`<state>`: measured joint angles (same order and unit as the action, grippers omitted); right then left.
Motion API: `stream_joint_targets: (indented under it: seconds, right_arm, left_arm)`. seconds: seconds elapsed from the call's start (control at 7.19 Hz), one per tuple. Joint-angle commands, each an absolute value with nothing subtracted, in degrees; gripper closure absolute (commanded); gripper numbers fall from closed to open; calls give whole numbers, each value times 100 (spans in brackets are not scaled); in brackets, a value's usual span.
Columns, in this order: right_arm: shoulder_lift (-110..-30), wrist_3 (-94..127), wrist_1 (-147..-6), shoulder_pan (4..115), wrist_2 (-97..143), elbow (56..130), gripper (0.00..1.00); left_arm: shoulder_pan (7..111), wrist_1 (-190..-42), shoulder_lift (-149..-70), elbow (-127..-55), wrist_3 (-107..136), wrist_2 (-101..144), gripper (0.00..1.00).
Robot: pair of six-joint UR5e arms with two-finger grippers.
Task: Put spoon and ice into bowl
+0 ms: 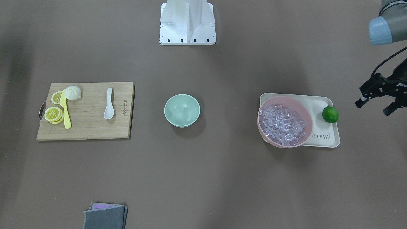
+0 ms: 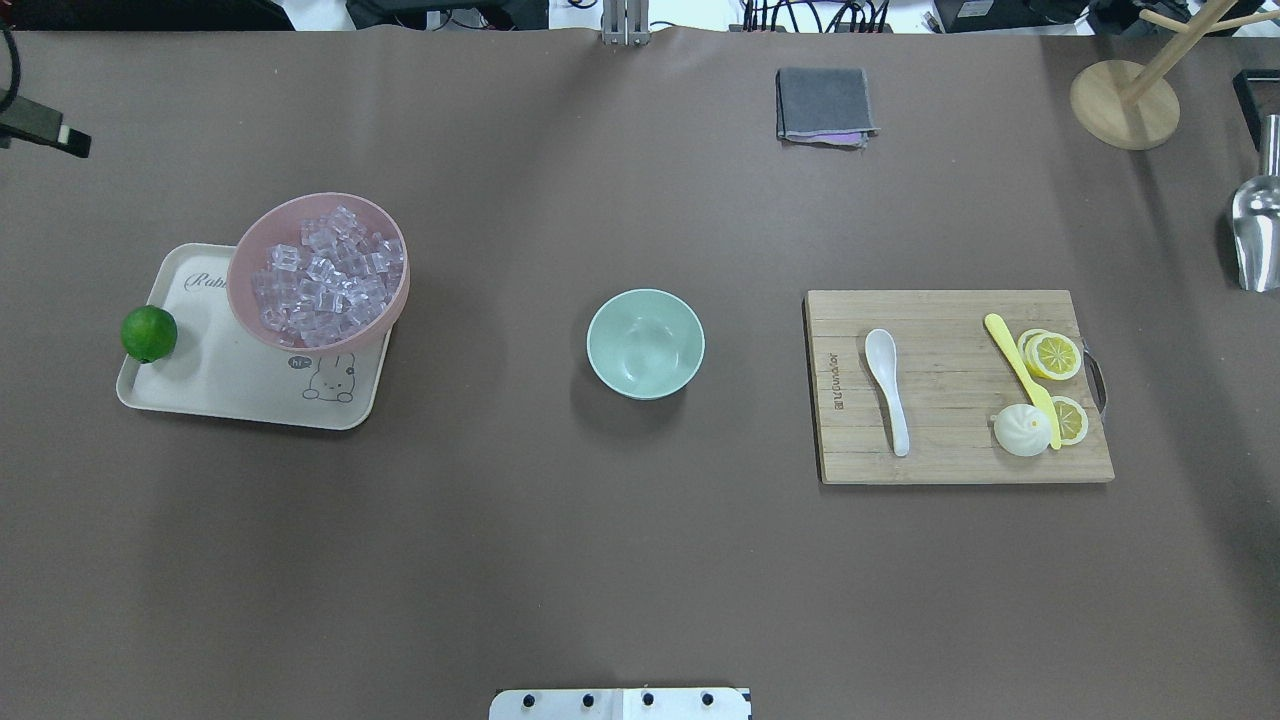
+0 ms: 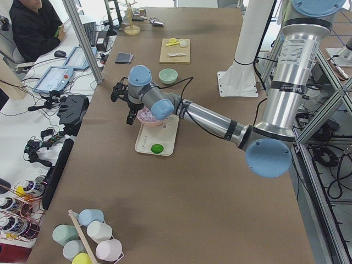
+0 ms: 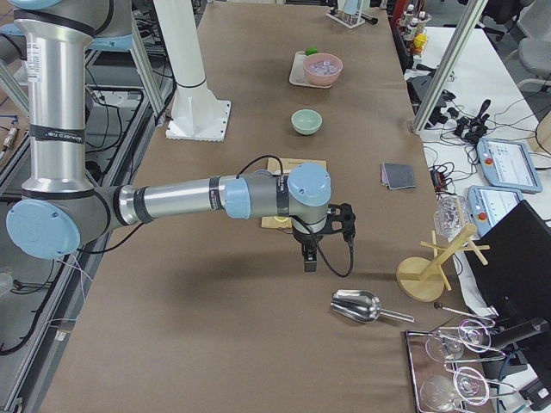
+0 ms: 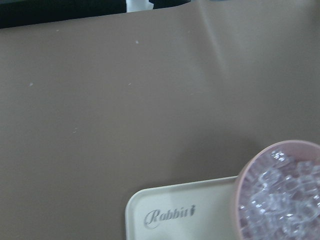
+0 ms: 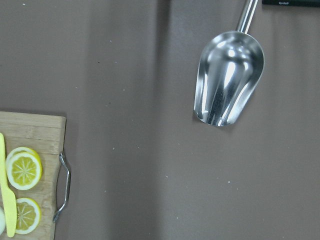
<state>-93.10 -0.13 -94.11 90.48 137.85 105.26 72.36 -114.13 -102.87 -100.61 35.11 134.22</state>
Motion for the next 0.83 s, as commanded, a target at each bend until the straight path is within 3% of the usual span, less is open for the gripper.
stream_joint_targets:
  seconds: [0.0,0.7]
  right_arm:
    - [-9290,17,-9405,8913,14200,10670,0]
    - [-9255,403,-9378,8842,14528,10696,0]
  left_arm:
    - [6841,-11409,-10729,-9951,4077,13377,2]
    - [5521,-11251,-10810,-10283,5948,11120,2]
